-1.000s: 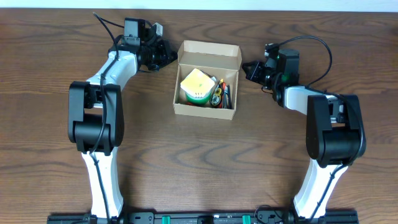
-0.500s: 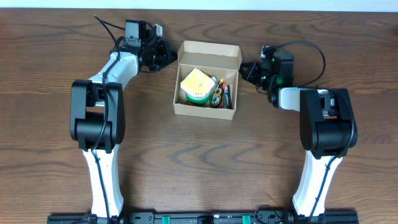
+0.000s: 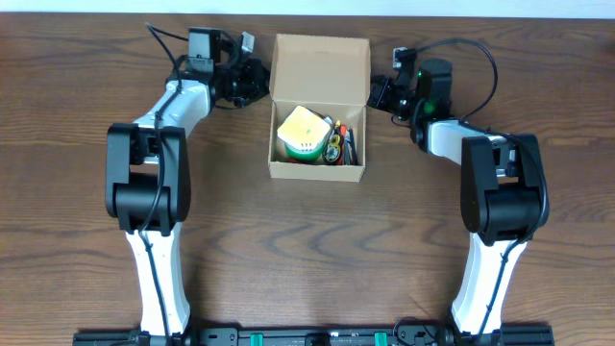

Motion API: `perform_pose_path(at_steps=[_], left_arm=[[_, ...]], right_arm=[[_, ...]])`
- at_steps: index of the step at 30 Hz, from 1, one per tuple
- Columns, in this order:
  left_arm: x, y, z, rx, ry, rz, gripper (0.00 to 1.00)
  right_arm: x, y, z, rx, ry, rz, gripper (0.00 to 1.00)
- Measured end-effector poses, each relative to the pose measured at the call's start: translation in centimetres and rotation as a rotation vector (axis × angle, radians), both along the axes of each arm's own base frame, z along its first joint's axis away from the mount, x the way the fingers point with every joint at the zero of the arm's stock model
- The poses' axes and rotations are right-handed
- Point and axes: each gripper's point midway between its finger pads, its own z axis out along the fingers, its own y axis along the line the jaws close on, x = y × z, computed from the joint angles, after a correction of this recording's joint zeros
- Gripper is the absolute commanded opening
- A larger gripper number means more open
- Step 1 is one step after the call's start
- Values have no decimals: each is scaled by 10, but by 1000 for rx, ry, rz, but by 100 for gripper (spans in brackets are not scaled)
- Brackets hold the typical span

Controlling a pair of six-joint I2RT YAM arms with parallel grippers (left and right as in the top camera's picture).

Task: Pack container
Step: 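Grip the lid flap with both grippers and fold it down over the box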

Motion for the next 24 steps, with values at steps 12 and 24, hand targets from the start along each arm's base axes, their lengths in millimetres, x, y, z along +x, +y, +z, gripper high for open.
perform_pose_path(at_steps=[12, 24], left_arm=[[5, 5, 41, -59, -139, -87, 6], [-22, 9, 96, 27, -248, -158, 6]], right_arm=[[-4, 13, 41, 46, -147, 203, 1], [-11, 28, 91, 113, -268, 387, 2]])
